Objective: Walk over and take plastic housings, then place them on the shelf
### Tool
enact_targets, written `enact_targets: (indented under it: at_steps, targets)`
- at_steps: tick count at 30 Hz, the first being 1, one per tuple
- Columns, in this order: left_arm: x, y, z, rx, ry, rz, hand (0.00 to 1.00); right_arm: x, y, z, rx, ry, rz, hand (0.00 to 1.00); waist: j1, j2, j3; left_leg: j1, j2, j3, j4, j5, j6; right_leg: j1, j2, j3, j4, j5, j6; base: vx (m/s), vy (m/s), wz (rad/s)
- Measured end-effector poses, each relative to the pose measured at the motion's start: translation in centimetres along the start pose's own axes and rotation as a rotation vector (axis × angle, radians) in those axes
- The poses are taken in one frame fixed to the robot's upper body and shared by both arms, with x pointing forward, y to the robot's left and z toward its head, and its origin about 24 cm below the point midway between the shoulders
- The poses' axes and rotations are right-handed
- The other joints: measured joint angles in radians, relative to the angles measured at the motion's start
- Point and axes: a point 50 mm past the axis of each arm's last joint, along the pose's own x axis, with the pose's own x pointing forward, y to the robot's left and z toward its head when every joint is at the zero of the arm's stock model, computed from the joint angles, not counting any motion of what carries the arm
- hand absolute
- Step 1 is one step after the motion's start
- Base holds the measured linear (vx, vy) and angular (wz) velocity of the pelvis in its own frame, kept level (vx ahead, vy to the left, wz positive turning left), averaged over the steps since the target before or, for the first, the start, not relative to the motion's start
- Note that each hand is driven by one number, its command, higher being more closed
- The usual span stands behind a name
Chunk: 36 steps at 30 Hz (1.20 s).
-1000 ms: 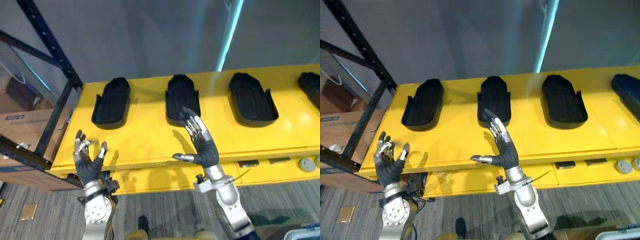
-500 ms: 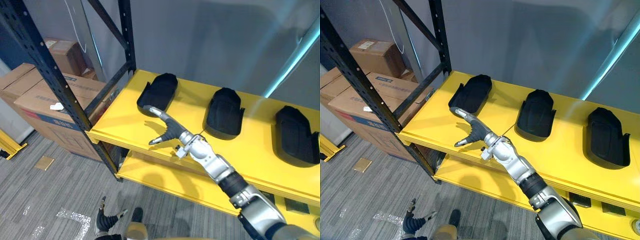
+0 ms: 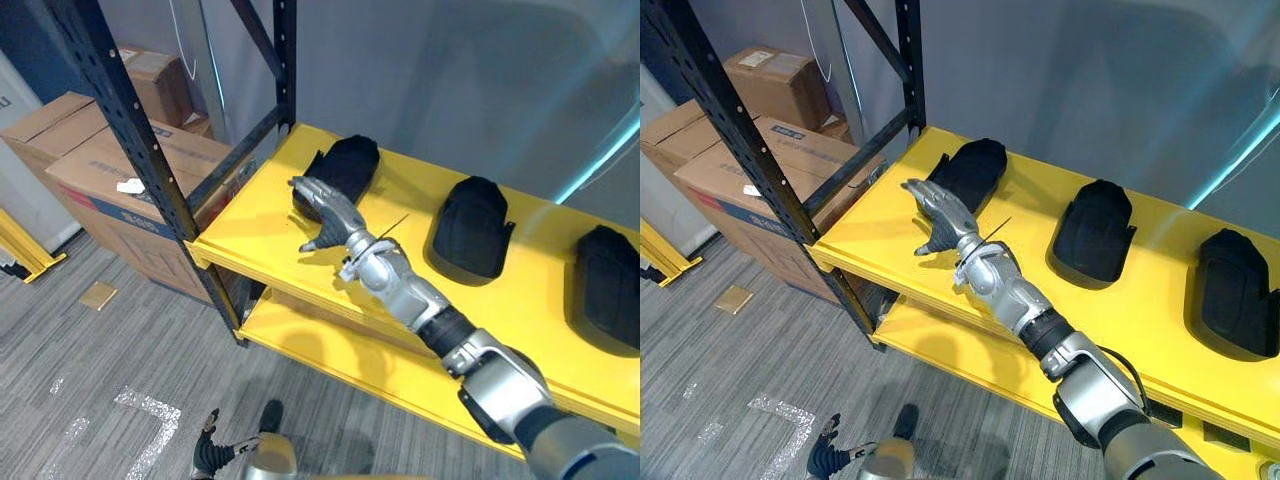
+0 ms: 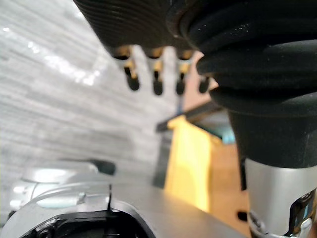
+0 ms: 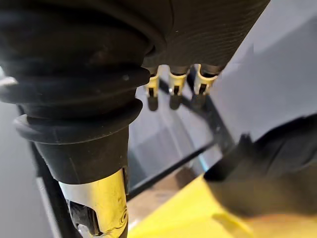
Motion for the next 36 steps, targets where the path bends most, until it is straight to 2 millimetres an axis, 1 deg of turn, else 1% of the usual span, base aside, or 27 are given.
enact_targets:
  at_steps: [5, 8, 12, 16, 19, 25, 28, 30, 32, 36]
  targets:
    - [0.2, 0.0, -0.3, -0.027, 0.025, -0.002, 0.0, 0.4, -1.2, -0.6, -0.007, 0.054, -0.094, 0.0, 0.0, 0.0, 0.001, 0.0, 0.002, 0.0, 0.0, 0.0, 0.0, 0.0, 0.007, 0.0, 0.0, -0.001, -0.001, 0.0, -0.006, 0.0]
    - [0.2, 0.0, -0.3, -0.031, 0.029, -0.003, 0.0, 0.9, -1.7, -0.2, -0.016, 0.035, -0.099, 0.0, 0.001, 0.0, 0.003, 0.0, 0.006, 0.0, 0.0, 0.0, 0.0, 0.0, 0.01, 0.001, 0.001, -0.004, -0.006, 0.0, 0.0, 0.0]
    - [0.6, 0.2, 0.1, -0.064, 0.032, -0.003, 0.0, 1.8, -2.0, 0.9, -0.016, 0.012, -0.03, 0.0, 0.005, -0.006, 0.039, 0.001, 0.019, -0.004, 0.0, 0.0, 0.0, 0.001, 0.018, 0.001, 0.002, -0.007, -0.012, -0.03, -0.011, 0.0]
    - [0.8, 0.3, 0.2, -0.074, 0.037, 0.003, 0.0, 1.9, -1.0, 0.0, -0.005, 0.074, 0.043, 0.0, 0.024, -0.011, 0.042, -0.004, 0.018, -0.015, 0.0, 0.0, -0.001, 0.002, 0.02, -0.01, 0.002, -0.007, -0.011, -0.02, -0.019, 0.06]
    - [0.8, 0.4, 0.2, -0.08, 0.037, 0.007, 0.0, 2.3, -1.0, 0.1, -0.007, 0.076, 0.078, 0.0, 0.027, -0.016, 0.044, -0.011, 0.02, -0.025, 0.0, 0.0, -0.001, 0.002, 0.024, -0.018, 0.002, -0.008, -0.012, -0.01, -0.015, 0.1]
    - [0.8, 0.4, 0.1, -0.103, 0.05, 0.014, 0.0, 2.9, -1.3, 0.3, -0.009, 0.074, 0.107, 0.0, 0.03, -0.014, 0.051, -0.015, 0.022, -0.028, 0.0, 0.001, -0.002, 0.001, 0.027, -0.02, 0.002, -0.008, -0.013, 0.0, 0.0, 0.0]
    - [0.9, 0.6, 0.2, -0.114, 0.047, 0.024, 0.0, 3.1, -1.4, -0.1, -0.021, 0.108, 0.112, 0.0, 0.031, -0.017, 0.067, -0.017, 0.023, -0.03, 0.0, 0.001, -0.002, 0.0, 0.029, -0.021, 0.002, -0.009, -0.013, 0.0, 0.0, 0.0]
    - [0.9, 0.6, 0.3, -0.115, 0.046, 0.026, 0.0, 3.1, -1.5, -0.9, -0.019, 0.149, 0.12, 0.0, 0.035, -0.021, 0.079, -0.018, 0.022, -0.03, 0.0, 0.001, -0.002, -0.001, 0.028, -0.022, 0.002, -0.009, -0.013, 0.0, 0.0, 0.0]
    - [1.1, 0.6, 0.5, -0.115, 0.043, 0.025, 0.0, 3.1, -1.7, -1.2, -0.014, 0.163, 0.115, 0.0, 0.038, -0.019, 0.092, -0.021, 0.022, -0.031, 0.0, 0.001, -0.002, -0.004, 0.028, -0.022, 0.002, -0.009, -0.013, 0.0, 0.0, 0.0]
    - [1.2, 0.6, 0.6, -0.118, 0.039, 0.026, 0.0, 3.0, -1.8, -1.7, -0.015, 0.182, 0.123, 0.0, 0.046, -0.02, 0.097, -0.037, 0.021, -0.031, 0.0, 0.004, -0.005, -0.02, 0.028, -0.023, 0.003, -0.009, -0.014, 0.0, 0.0, 0.0]
